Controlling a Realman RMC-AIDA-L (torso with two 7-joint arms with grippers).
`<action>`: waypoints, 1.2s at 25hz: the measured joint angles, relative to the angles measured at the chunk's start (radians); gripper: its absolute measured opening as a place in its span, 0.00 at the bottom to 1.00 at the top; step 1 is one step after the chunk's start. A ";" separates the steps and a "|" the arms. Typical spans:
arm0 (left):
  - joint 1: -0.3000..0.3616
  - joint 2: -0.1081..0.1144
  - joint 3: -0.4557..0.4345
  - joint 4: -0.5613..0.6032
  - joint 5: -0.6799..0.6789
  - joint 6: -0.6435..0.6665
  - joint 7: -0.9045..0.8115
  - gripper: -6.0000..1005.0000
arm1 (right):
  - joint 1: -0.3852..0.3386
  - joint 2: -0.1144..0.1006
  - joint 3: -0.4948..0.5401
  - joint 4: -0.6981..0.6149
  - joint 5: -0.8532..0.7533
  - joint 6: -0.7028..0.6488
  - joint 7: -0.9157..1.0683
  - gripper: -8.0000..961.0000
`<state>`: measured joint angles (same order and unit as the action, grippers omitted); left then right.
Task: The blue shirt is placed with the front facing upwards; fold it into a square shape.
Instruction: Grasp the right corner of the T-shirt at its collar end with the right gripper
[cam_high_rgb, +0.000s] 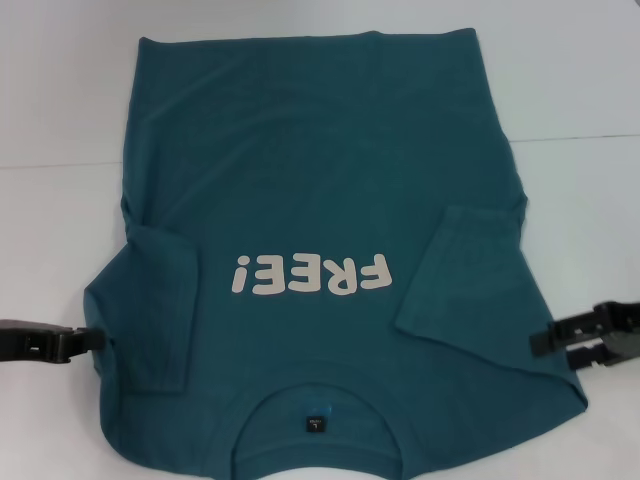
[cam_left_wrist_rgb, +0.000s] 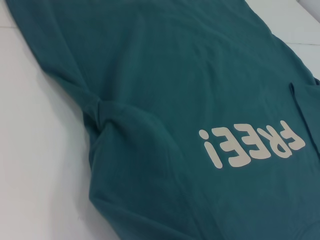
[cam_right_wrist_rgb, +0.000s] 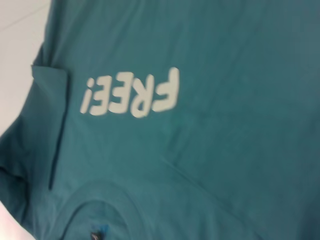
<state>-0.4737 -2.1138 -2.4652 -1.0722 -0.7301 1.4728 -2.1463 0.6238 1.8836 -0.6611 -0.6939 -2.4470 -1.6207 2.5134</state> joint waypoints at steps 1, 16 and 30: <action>-0.001 0.000 0.000 0.000 0.000 0.000 0.000 0.01 | -0.014 -0.001 0.000 -0.002 0.001 -0.004 -0.001 0.87; -0.011 -0.003 0.000 0.000 0.000 0.004 -0.003 0.01 | -0.040 0.007 -0.008 -0.002 -0.084 0.002 -0.019 0.87; -0.026 -0.001 0.000 0.025 0.002 -0.003 -0.001 0.01 | -0.032 0.000 -0.012 0.005 -0.086 0.070 -0.019 0.87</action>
<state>-0.4997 -2.1143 -2.4650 -1.0470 -0.7285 1.4695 -2.1470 0.5917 1.8838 -0.6735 -0.6887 -2.5326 -1.5507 2.4949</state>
